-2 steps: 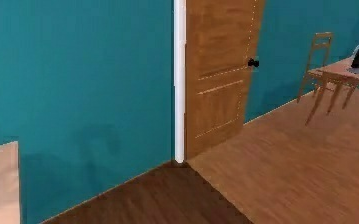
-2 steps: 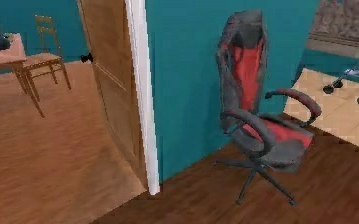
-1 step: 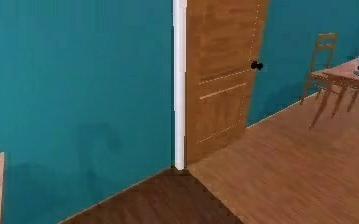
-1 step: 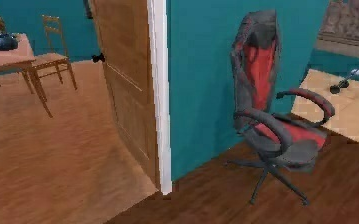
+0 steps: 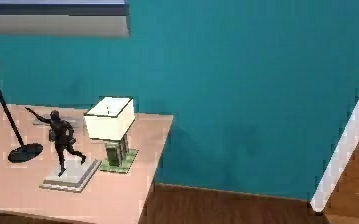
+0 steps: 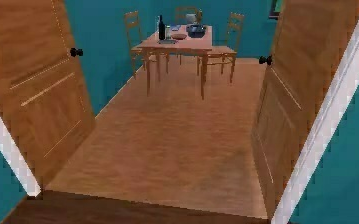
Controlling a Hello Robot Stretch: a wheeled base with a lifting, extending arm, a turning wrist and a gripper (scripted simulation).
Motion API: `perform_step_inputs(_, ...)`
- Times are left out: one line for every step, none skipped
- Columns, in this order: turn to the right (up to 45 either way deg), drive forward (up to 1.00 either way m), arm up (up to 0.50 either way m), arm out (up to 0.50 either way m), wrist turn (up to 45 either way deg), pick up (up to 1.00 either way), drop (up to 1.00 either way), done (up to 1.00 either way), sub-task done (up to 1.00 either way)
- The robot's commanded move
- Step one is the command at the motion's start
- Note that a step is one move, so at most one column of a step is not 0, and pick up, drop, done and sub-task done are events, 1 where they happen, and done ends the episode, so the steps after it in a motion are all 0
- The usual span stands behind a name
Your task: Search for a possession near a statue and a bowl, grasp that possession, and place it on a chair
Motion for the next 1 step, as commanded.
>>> perform_step_inputs(-45.0,0.0,0.0,0.0,0.0,0.0,0.0,0.0,0.0)
